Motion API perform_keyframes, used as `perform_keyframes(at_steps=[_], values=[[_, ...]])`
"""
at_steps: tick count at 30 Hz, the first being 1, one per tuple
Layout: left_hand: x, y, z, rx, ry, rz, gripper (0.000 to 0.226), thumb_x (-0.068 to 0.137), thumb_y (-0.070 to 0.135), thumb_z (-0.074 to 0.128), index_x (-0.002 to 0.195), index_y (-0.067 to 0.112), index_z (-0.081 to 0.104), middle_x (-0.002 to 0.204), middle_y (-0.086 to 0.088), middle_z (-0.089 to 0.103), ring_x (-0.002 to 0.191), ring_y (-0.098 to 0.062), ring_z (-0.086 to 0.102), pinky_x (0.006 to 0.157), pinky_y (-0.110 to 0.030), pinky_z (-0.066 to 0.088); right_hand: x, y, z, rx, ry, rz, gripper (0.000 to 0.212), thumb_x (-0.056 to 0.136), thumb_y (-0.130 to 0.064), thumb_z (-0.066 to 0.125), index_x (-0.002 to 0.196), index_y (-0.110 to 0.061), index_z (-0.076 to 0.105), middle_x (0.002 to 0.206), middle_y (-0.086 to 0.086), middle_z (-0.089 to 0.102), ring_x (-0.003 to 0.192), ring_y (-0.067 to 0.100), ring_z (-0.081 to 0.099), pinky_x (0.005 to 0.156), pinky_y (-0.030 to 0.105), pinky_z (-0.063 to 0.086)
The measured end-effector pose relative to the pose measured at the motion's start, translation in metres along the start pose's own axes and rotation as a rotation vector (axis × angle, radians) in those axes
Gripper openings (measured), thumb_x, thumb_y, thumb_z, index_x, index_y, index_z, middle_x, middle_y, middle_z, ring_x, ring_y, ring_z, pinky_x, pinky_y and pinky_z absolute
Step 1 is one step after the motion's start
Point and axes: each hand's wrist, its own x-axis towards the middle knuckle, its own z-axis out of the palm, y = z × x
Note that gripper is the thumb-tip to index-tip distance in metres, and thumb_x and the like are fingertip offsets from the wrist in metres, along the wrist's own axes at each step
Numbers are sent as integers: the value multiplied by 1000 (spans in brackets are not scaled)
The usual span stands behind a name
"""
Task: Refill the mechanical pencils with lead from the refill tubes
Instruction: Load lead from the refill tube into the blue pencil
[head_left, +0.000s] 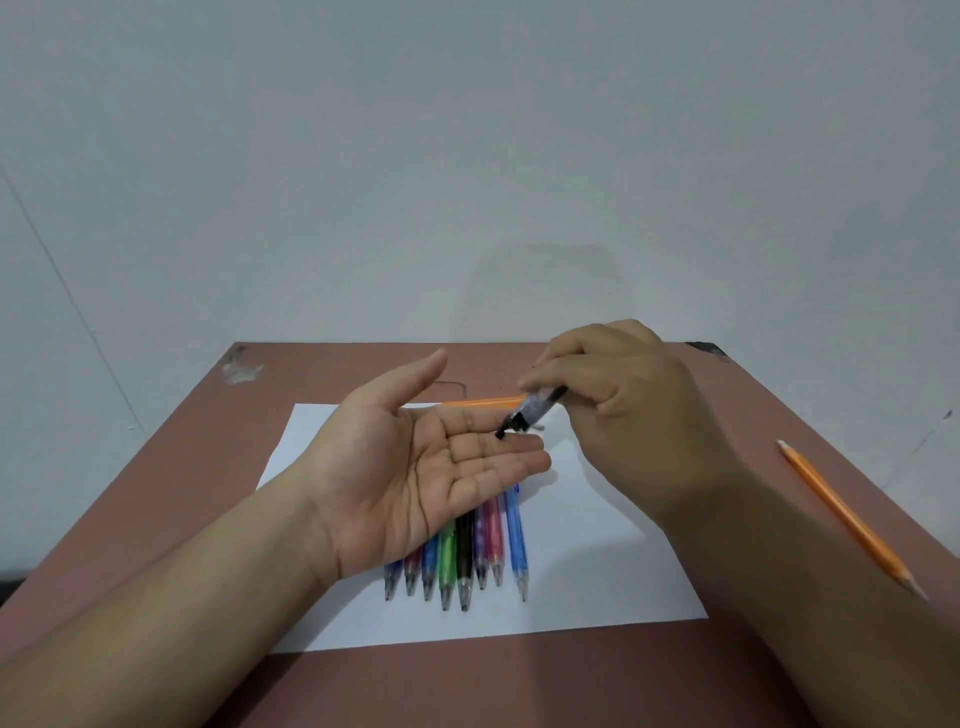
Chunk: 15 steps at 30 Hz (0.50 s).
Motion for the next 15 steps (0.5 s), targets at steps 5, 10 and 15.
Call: perform_keyframes(at_steps=[5, 10, 15], values=[[-1, 0, 1, 6, 17, 3, 75, 95, 49, 50, 129, -18, 53, 127, -42, 57, 119, -49, 61, 100, -51, 47, 4, -11, -5, 108, -50, 169, 99, 91, 2, 63, 148, -66, 20, 100, -21, 63, 95, 6, 52, 78, 18, 50], [0, 0, -1, 8, 3, -3, 75, 94, 50, 51, 128, -17, 56, 128, -41, 56, 120, -49, 60, 101, -50, 47, 0, -3, -1, 15, -11, 13, 57, 82, 10, 68, 119, -34, 73, 99, -16, 69, 96, 19, 57, 80, 36, 53], [0, 0, -1, -3, -5, -8, 76, 94, 50, 51, 130, -17, 54, 130, -41, 55, 122, -49, 59, 103, -50, 45, 3, -6, -2, 37, -31, 52, 64, 84, 6, 66, 126, -41, 65, 97, -18, 68, 92, 16, 56, 78, 30, 52]])
